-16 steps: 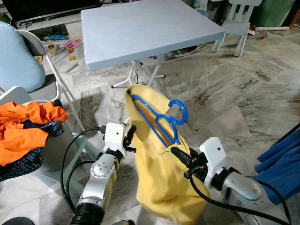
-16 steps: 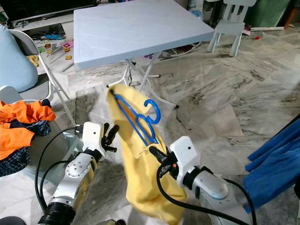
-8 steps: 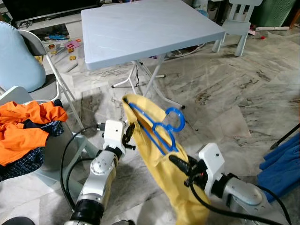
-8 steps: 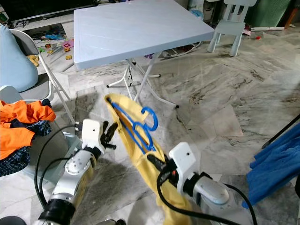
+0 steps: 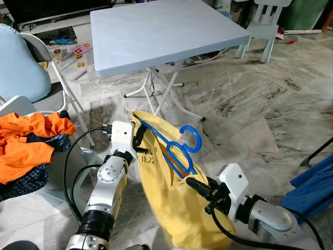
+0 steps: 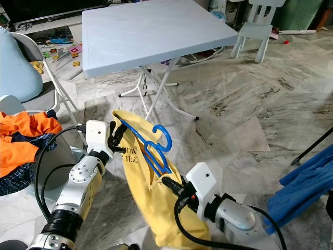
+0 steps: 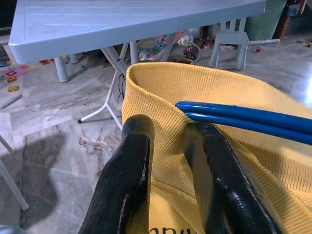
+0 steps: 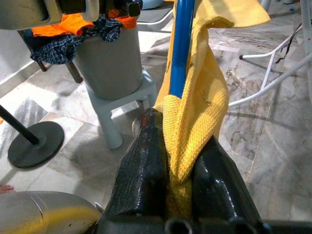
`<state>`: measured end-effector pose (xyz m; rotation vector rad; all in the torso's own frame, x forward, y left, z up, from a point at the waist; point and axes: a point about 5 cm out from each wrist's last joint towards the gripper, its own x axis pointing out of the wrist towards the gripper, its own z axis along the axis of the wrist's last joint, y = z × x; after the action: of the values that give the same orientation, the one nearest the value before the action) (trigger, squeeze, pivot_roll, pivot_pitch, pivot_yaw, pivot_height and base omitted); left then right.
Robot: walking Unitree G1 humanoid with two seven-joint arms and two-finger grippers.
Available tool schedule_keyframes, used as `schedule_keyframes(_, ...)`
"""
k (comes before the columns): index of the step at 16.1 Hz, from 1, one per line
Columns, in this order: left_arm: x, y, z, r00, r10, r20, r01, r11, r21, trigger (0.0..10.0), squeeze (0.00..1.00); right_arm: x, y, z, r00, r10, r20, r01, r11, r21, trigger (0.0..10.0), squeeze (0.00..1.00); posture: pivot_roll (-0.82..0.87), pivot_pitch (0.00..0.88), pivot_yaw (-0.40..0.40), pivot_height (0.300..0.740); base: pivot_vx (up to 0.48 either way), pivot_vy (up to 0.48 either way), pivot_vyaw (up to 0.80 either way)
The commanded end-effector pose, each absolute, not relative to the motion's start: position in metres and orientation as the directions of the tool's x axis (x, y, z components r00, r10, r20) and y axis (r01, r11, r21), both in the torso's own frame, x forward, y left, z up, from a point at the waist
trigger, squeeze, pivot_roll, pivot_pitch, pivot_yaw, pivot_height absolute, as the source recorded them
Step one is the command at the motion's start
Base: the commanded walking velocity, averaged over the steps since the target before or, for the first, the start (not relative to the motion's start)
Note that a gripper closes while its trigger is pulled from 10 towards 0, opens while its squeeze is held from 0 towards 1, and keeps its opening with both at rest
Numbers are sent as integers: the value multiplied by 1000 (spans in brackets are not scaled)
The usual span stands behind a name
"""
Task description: Hang hanger
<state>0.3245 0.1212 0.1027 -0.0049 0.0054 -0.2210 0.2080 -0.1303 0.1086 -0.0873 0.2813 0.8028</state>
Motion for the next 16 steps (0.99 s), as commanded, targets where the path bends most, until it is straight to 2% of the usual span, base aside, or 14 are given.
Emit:
schedule_keyframes(1,327,127,113,978,-206,34,206,978,2,10000,0,206,-128,108,642,717,-271,-740,672,26,10000,0,-139,75,59,740,0,0,0)
schedule_keyframes(5,338,142,131,983,-157,90,158,987,-1,10000,0,198,-135,94,604,727,-327,-763,646,27,10000,0,-137,73,56,740,0,0,0)
schedule_keyframes(8,340,146,137,982,-154,106,155,988,2,10000,0,199,-144,93,629,699,-339,-744,668,-2,10000,0,-139,77,57,740,0,0,0)
schedule_keyframes(12,340,145,124,983,-182,36,181,983,13,10000,0,201,-144,100,644,703,-303,-739,674,-9,10000,0,-141,79,57,740,0,0,0)
schedule_keyframes(16,328,146,101,991,-136,-14,137,989,46,10000,0,228,-143,125,751,629,-198,-651,756,-66,10000,0,-138,83,57,740,0,0,0)
